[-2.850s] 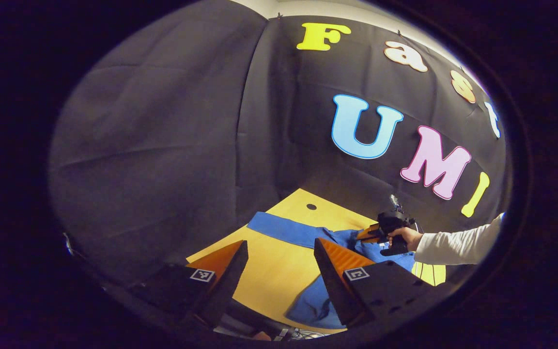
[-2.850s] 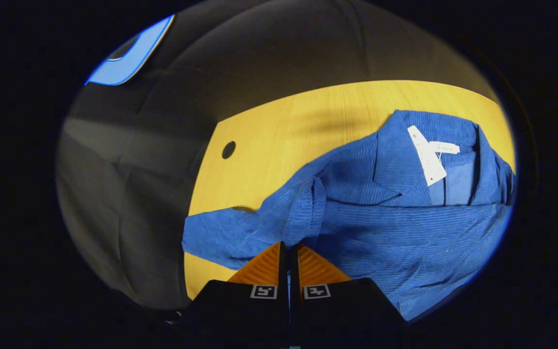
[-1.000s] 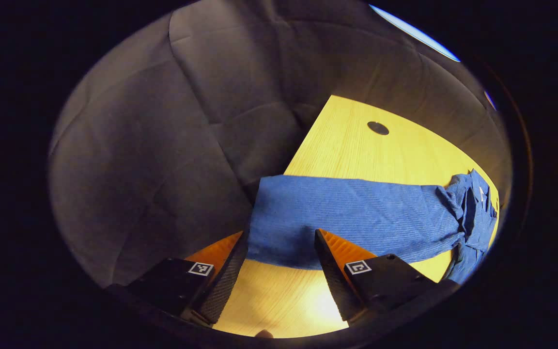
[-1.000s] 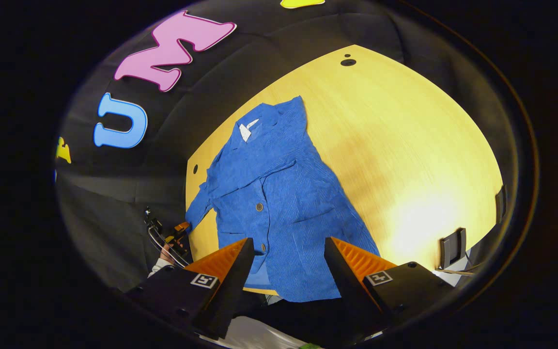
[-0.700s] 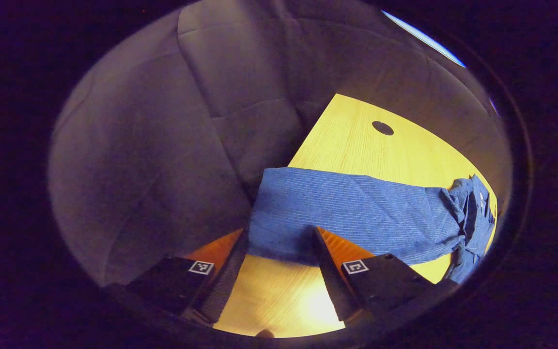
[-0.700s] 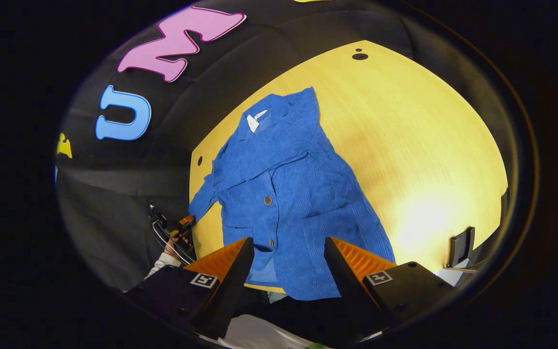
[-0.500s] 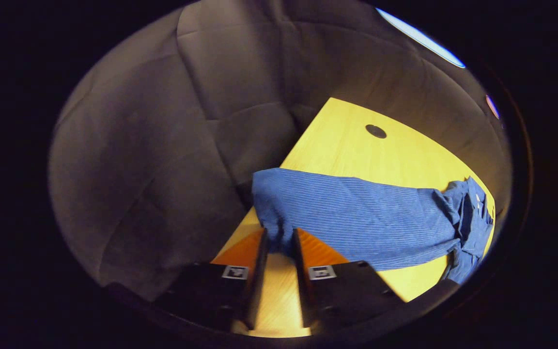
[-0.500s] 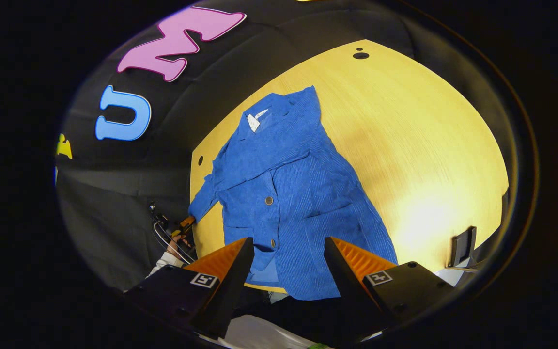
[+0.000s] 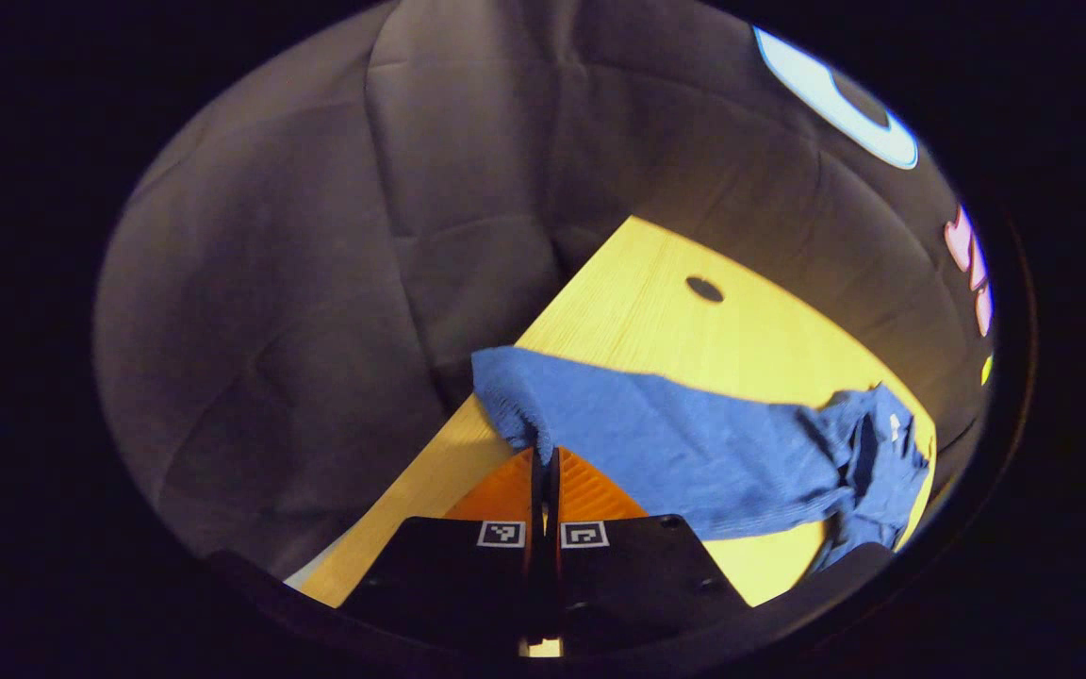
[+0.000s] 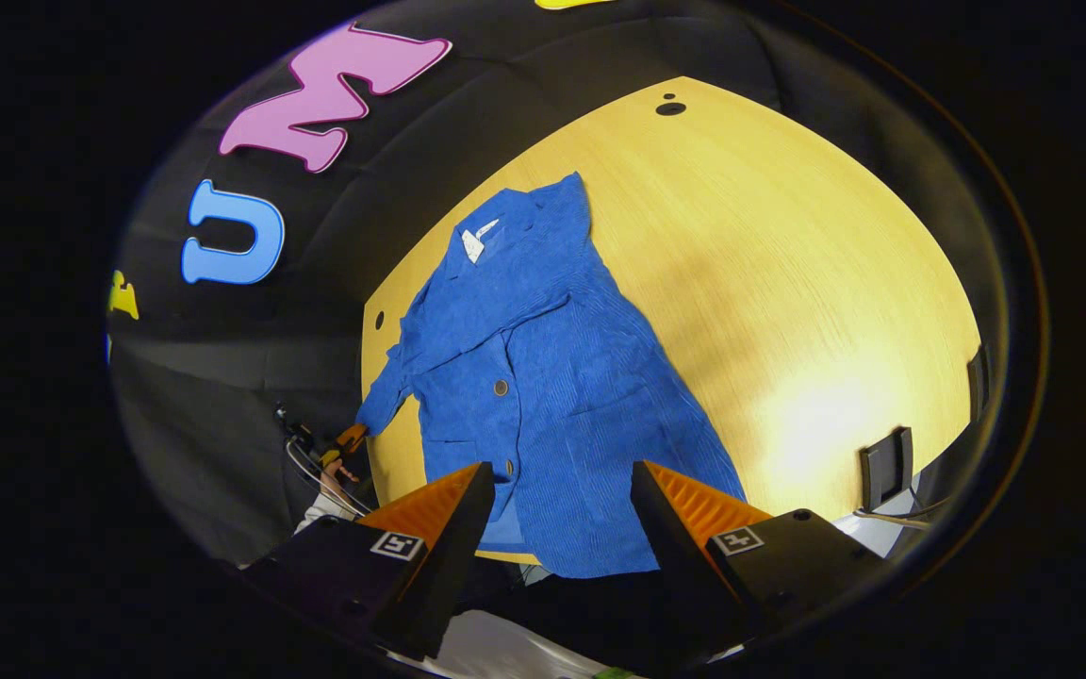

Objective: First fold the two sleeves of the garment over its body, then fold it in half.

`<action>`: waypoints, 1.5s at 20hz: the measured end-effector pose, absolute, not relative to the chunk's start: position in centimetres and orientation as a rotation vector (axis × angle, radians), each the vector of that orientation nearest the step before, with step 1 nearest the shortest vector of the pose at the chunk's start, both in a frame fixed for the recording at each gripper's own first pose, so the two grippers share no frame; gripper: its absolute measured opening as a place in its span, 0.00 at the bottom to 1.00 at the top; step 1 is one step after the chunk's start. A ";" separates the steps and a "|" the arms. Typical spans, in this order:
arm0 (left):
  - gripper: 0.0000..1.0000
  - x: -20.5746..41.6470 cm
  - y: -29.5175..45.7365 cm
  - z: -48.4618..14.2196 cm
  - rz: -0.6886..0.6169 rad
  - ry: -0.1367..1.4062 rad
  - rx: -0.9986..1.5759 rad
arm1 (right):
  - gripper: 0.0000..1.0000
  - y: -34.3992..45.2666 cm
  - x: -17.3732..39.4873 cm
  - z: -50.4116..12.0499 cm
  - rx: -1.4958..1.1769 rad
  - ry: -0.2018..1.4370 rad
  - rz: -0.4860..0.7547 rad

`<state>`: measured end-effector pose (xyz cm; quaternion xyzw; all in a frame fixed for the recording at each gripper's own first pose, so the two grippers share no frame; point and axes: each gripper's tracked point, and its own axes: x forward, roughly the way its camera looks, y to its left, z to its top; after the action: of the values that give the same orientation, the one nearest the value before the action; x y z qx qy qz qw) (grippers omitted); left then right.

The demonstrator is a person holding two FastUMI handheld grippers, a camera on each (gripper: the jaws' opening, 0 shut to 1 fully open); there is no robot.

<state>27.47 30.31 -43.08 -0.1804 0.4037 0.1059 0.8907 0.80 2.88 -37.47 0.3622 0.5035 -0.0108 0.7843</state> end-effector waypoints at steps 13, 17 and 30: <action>0.00 31.7 9.0 -20.7 -0.109 0.484 -0.298 | 0.94 -1.8 4.2 -38.0 0.820 1.077 0.113; 0.00 32.7 -3.9 -17.4 -0.263 0.471 -0.261 | 0.94 -4.4 4.5 -37.9 0.832 1.072 0.126; 0.00 29.9 -29.6 -34.7 -0.365 0.983 0.038 | 0.94 -10.0 4.0 -41.9 0.815 1.093 0.112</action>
<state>29.88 -29.59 -34.75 0.0182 0.4693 -0.1740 0.8655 4.05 -9.99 -41.88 0.3766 0.5049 0.0518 0.7750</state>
